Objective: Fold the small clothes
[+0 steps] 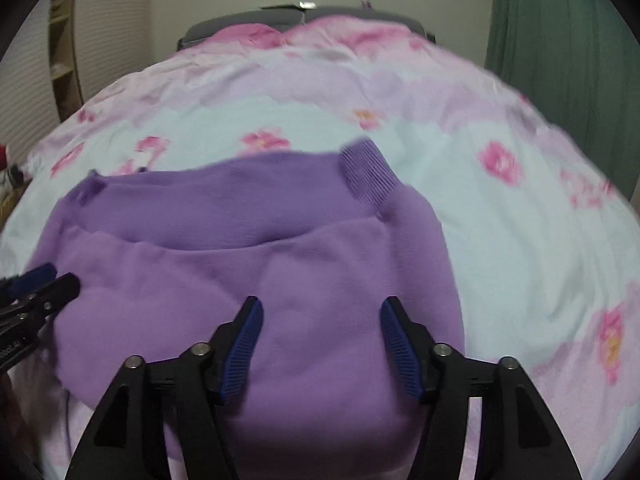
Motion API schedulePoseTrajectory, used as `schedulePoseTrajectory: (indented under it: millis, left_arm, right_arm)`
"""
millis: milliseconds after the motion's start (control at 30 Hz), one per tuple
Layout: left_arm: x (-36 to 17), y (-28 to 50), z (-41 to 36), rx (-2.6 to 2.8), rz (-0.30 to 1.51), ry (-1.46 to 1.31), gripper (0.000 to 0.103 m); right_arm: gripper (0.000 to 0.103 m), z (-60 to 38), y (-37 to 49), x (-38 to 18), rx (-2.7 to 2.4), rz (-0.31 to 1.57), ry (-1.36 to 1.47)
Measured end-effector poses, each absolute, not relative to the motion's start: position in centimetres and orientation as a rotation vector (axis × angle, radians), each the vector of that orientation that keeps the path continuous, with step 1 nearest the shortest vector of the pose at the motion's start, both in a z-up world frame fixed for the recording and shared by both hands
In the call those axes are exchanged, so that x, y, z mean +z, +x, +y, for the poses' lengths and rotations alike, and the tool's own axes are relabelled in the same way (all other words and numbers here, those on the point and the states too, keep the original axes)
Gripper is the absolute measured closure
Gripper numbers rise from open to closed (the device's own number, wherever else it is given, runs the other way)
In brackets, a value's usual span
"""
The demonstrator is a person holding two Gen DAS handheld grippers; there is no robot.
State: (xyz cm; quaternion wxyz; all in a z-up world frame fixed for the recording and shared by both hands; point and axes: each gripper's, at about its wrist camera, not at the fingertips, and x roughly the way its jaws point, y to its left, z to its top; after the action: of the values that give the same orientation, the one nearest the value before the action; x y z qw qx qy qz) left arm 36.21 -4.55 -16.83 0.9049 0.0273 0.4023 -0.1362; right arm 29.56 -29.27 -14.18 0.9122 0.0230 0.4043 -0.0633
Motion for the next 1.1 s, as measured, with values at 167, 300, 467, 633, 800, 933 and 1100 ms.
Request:
schedulePoseTrajectory:
  millis: [167, 300, 467, 633, 800, 933, 1100]
  left_arm:
    - [-17.1, 36.3, -4.7, -0.273, 0.833, 0.078, 0.047]
    - [-15.4, 35.3, -5.0, -0.269, 0.83, 0.054, 0.047]
    - [-12.9, 33.4, -6.8, -0.291, 0.78, 0.038, 0.042]
    - [-12.0, 33.4, -10.5, -0.272, 0.762, 0.055, 0.041]
    - [-11.9, 34.2, -11.8, -0.256, 0.784, 0.066, 0.041]
    - [-12.1, 34.3, -11.4, -0.239, 0.783, 0.08, 0.041]
    - [-12.7, 34.6, -10.6, -0.224, 0.811, 0.068, 0.041]
  right_arm:
    - [0.041, -28.2, 29.4, -13.9, -0.159, 0.819, -0.009]
    - [0.038, -30.2, 27.7, -11.2, -0.104, 0.765, 0.115]
    - [0.017, -34.4, 26.8, -8.9, -0.076, 0.698, 0.18]
    - [0.017, -38.7, 28.7, -11.2, 0.045, 0.831, 0.35]
    - [0.017, -39.8, 30.6, -15.0, 0.231, 0.94, 0.492]
    - [0.016, -39.3, 32.2, -16.0, 0.389, 0.943, 0.499]
    - [0.019, -38.7, 34.6, -16.7, 0.531, 0.975, 0.547]
